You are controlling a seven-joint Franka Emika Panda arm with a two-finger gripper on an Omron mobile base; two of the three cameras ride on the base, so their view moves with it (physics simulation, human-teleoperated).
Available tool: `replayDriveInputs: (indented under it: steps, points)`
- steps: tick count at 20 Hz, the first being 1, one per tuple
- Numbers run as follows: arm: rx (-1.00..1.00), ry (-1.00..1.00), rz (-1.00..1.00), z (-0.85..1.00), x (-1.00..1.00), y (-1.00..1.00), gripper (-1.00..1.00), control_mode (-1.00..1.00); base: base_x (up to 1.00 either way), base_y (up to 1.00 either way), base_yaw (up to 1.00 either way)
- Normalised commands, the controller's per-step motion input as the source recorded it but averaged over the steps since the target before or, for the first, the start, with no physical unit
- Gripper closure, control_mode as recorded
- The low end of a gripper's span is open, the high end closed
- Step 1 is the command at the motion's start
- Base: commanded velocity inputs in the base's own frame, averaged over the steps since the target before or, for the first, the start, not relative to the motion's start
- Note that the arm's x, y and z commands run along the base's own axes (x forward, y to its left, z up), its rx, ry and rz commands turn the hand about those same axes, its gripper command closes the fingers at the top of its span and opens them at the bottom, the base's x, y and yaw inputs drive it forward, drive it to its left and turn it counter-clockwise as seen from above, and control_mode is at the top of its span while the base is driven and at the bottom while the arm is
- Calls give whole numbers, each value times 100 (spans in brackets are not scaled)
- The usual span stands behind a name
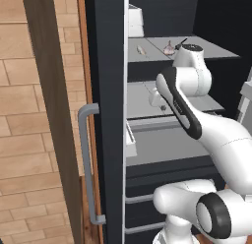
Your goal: Place one garlic and one fish in each tupperware on the nearby counter, to pack two identical lunches.
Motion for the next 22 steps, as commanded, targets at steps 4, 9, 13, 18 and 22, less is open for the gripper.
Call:
replayDriveInputs:
  steps: [4,9,13,18,22]
  points:
    - [-1,-5,0,0,-3,-3,-100,-100,0,0,0]
    - [-4,-19,0,10,-14,-21,-100,-100,0,0,0]
    - [-1,-5,0,1,10,0,-100,-100,0,0,0]
    - [-6,-18,3,0,-15,-35,-100,-100,0,0,0]
    - [1,-22,0,-1,10,-47,-100,-100,0,0,0]
